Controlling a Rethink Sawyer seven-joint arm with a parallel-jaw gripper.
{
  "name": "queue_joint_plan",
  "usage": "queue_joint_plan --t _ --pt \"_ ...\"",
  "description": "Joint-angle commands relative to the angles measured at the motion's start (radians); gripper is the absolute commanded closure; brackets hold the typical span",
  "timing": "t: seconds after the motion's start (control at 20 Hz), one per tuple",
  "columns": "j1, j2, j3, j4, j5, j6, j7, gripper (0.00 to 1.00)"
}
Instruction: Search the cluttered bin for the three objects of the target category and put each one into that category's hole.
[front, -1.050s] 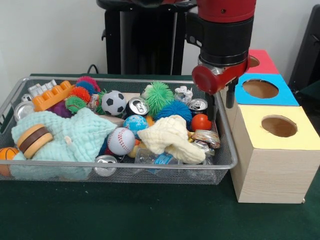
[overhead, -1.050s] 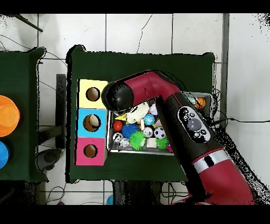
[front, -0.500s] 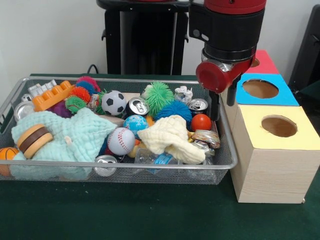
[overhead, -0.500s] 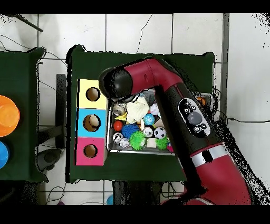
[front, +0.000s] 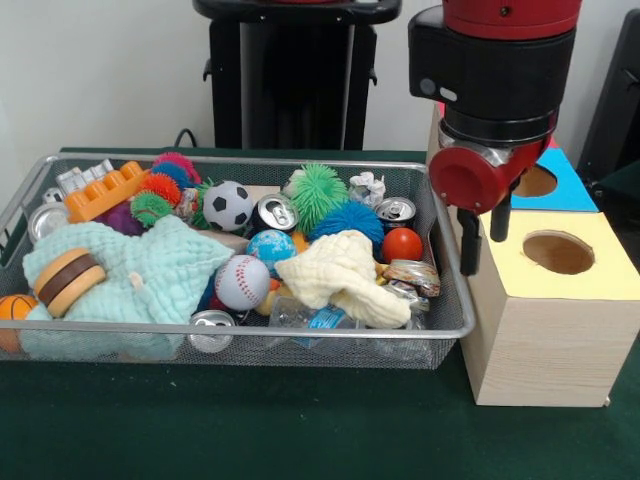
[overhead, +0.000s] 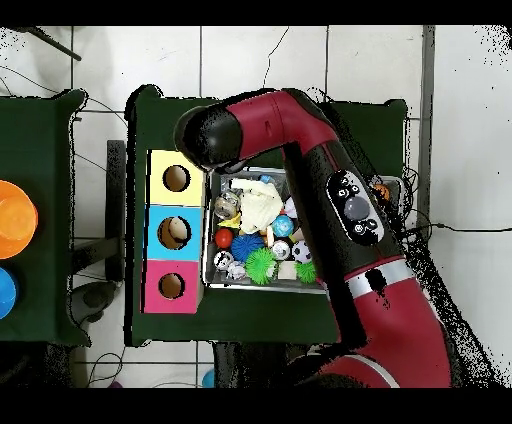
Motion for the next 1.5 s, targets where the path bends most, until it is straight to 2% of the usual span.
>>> queue_joint_plan --t 0.05,0.3,0.9,1.1,1.5 --pt "0.002 0.059 0.012 -0.096 -0.027 0.138 -0.376 0.00" --pt "0.014 0.083 0.009 -0.148 -0.025 0.160 -0.412 0.00" --pt "-0.003 0.099 -0.005 -0.198 -0.026 0.199 -0.503 0.00" --pt "-0.019 0.112 -0.012 -0.198 -0.027 0.188 -0.527 0.00" --pt "-0.016 0.169 -0.017 -0.252 -0.035 0.172 -0.578 0.00"
